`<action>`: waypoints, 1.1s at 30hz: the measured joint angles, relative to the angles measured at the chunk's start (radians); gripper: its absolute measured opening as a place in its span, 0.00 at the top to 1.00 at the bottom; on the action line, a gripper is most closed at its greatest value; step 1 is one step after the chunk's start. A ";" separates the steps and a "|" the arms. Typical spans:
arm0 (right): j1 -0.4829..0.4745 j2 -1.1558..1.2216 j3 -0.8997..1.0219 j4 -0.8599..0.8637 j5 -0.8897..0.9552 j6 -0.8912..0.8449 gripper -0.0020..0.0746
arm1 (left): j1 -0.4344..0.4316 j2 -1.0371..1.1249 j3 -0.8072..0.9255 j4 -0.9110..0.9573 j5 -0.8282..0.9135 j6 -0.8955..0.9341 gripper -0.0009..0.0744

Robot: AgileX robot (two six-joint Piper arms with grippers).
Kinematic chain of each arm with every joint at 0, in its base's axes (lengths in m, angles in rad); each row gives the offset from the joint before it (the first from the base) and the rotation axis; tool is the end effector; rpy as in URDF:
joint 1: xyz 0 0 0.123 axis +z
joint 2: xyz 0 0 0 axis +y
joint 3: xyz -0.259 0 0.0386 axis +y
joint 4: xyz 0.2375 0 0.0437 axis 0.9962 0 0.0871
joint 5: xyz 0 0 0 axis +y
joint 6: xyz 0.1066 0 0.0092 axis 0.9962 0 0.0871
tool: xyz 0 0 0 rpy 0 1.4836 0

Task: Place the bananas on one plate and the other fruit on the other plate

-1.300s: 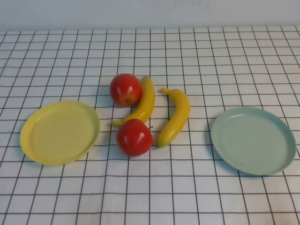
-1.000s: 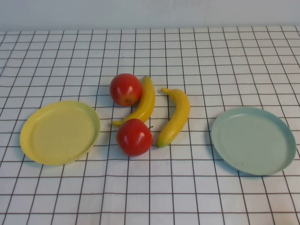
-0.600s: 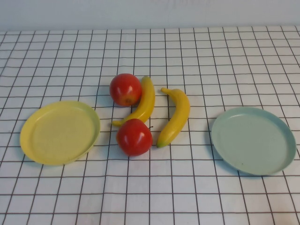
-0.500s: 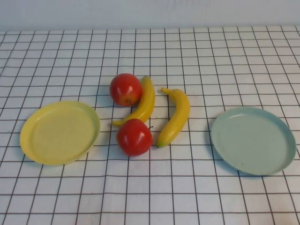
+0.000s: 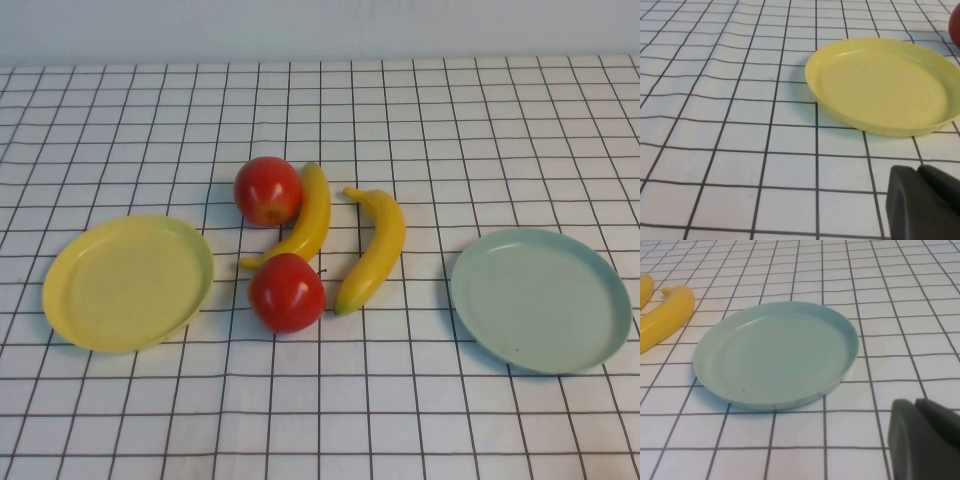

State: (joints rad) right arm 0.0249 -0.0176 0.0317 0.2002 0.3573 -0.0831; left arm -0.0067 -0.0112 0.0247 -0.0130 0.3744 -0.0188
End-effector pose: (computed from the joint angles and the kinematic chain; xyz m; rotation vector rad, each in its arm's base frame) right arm 0.0809 0.0095 0.1680 0.0253 1.8504 0.1547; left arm 0.0808 -0.0011 0.1674 -0.0194 1.8715 -0.0304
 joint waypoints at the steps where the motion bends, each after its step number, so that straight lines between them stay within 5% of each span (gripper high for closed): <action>1: 0.000 0.000 0.000 0.000 0.000 0.000 1.00 | 0.000 0.000 0.000 0.004 0.000 0.000 0.99; 22: 0.000 0.000 0.000 0.000 0.000 0.000 1.00 | 0.000 0.000 0.000 0.069 -0.006 -0.003 0.99; 28: 0.000 0.000 0.000 0.000 0.000 0.002 1.00 | 0.000 0.000 0.000 -0.458 -0.129 -0.342 0.99; 33: 0.000 0.000 0.000 0.000 0.000 0.002 1.00 | 0.000 0.000 0.000 -0.535 -0.269 -0.357 0.99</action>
State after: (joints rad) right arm 0.0249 -0.0176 0.0317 0.2002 0.3573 -0.0816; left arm -0.0067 -0.0112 0.0247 -0.5483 0.1059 -0.3753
